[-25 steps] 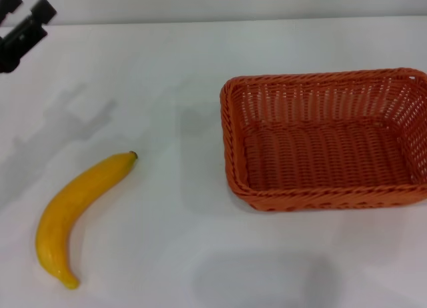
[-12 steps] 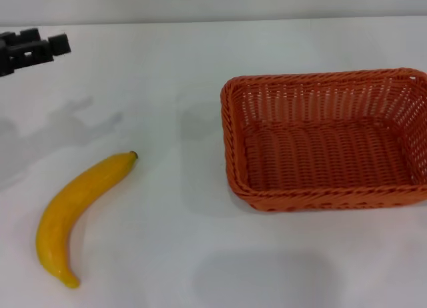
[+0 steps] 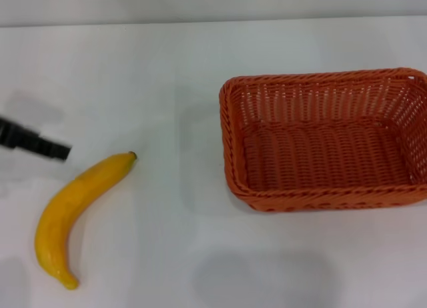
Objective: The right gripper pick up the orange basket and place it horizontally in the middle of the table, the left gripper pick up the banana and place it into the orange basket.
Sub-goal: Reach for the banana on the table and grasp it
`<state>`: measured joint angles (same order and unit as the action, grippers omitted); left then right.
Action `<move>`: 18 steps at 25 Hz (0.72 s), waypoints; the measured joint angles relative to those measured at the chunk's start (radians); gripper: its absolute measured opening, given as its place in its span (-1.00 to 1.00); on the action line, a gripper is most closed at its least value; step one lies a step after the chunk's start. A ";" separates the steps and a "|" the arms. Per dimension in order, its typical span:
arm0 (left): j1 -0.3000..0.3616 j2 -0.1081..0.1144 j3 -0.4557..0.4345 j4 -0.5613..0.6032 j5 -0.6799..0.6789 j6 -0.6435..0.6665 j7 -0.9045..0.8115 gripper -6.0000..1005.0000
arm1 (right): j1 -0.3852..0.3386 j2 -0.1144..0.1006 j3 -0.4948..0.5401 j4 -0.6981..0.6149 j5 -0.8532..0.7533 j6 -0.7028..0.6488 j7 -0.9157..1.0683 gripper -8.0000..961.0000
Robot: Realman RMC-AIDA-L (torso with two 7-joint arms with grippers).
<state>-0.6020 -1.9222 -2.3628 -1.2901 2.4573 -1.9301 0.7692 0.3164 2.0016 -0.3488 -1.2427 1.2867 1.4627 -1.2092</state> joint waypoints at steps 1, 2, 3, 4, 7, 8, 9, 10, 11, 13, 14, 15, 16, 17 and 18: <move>-0.004 0.000 0.003 0.004 0.033 -0.004 -0.001 0.69 | 0.004 0.000 -0.001 0.021 0.014 -0.007 -0.010 0.78; -0.010 -0.001 0.008 0.011 0.072 -0.006 -0.002 0.68 | 0.005 0.000 -0.002 0.035 0.025 -0.011 -0.018 0.78; -0.018 -0.002 0.018 0.023 0.097 -0.006 -0.001 0.68 | -0.002 0.000 -0.001 0.047 0.039 -0.013 -0.027 0.78; -0.029 -0.004 0.035 0.034 0.120 -0.002 0.000 0.68 | -0.010 0.000 0.000 0.050 0.048 -0.014 -0.029 0.78; -0.045 -0.008 0.099 0.052 0.142 0.024 -0.007 0.67 | -0.028 0.000 0.002 0.064 0.060 -0.015 -0.032 0.78; -0.044 -0.009 0.114 0.059 0.150 0.037 -0.010 0.66 | -0.028 0.000 0.001 0.069 0.060 -0.015 -0.032 0.78; -0.045 -0.012 0.124 0.069 0.157 0.049 -0.009 0.66 | -0.029 0.000 -0.001 0.074 0.061 -0.014 -0.032 0.78; -0.045 -0.015 0.131 0.080 0.166 0.063 -0.009 0.66 | -0.029 0.000 -0.002 0.083 0.061 -0.013 -0.032 0.78; -0.046 -0.022 0.137 0.095 0.172 0.079 -0.005 0.65 | -0.029 0.000 -0.002 0.089 0.061 -0.012 -0.033 0.77; -0.046 -0.035 0.147 0.120 0.182 0.105 0.004 0.65 | -0.029 0.000 -0.004 0.099 0.061 -0.010 -0.033 0.77; -0.044 -0.041 0.156 0.137 0.190 0.118 0.007 0.64 | -0.030 0.001 -0.005 0.104 0.062 -0.009 -0.033 0.77; -0.044 -0.044 0.162 0.147 0.196 0.127 0.010 0.64 | -0.030 0.001 -0.005 0.104 0.062 -0.009 -0.033 0.77; -0.043 -0.049 0.173 0.164 0.209 0.141 0.011 0.64 | -0.030 0.001 -0.005 0.104 0.062 -0.009 -0.033 0.77; -0.043 -0.053 0.181 0.173 0.221 0.153 0.012 0.64 | -0.030 0.001 -0.006 0.108 0.062 -0.009 -0.033 0.77; -0.043 -0.057 0.186 0.181 0.231 0.163 0.012 0.63 | -0.029 0.002 -0.006 0.118 0.062 -0.008 -0.034 0.77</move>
<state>-0.6447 -1.9789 -2.1764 -1.1089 2.6878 -1.7673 0.7811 0.2869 2.0034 -0.3549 -1.1245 1.3486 1.4543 -1.2429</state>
